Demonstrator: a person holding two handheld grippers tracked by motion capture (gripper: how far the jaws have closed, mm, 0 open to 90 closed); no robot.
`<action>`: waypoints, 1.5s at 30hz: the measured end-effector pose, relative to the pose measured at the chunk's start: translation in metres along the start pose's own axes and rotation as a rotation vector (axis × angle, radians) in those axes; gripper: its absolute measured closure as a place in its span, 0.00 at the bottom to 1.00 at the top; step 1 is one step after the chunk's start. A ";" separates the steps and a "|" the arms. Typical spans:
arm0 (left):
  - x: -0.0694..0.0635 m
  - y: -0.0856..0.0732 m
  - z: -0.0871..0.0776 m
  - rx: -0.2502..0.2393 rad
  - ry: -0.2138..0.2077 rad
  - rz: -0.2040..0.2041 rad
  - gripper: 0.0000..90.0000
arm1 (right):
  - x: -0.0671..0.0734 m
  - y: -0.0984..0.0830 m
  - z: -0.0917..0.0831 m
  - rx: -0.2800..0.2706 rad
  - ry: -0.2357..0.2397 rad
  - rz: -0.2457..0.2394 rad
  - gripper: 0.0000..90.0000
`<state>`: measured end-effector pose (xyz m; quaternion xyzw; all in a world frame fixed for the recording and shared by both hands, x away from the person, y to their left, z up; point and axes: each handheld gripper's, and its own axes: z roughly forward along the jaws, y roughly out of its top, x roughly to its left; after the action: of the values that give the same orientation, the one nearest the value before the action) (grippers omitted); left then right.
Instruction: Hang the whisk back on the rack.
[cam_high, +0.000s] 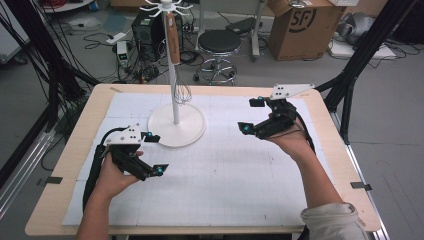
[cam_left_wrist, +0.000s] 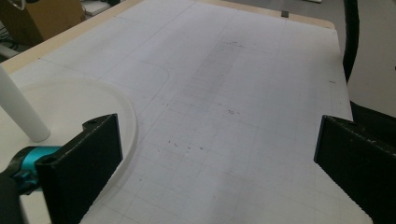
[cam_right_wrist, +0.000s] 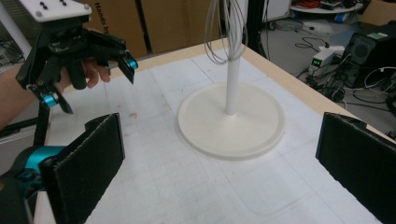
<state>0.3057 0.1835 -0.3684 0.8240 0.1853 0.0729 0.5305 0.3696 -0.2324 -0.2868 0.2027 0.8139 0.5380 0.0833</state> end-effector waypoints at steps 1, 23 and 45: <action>0.000 0.000 0.000 0.002 0.000 0.000 0.02 | 0.000 -0.004 -0.002 -0.002 -0.003 0.000 0.00; 0.000 0.000 0.000 -0.005 -0.003 -0.004 0.02 | 0.005 -0.083 -0.027 -0.022 -0.084 0.060 0.00; 0.000 -0.001 0.000 0.001 -0.002 -0.005 0.02 | 0.013 -0.120 -0.033 0.007 -0.105 0.066 0.00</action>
<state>0.3055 0.1838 -0.3698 0.8237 0.1871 0.0706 0.5306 0.3175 -0.2956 -0.3811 0.2576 0.8032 0.5263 0.1075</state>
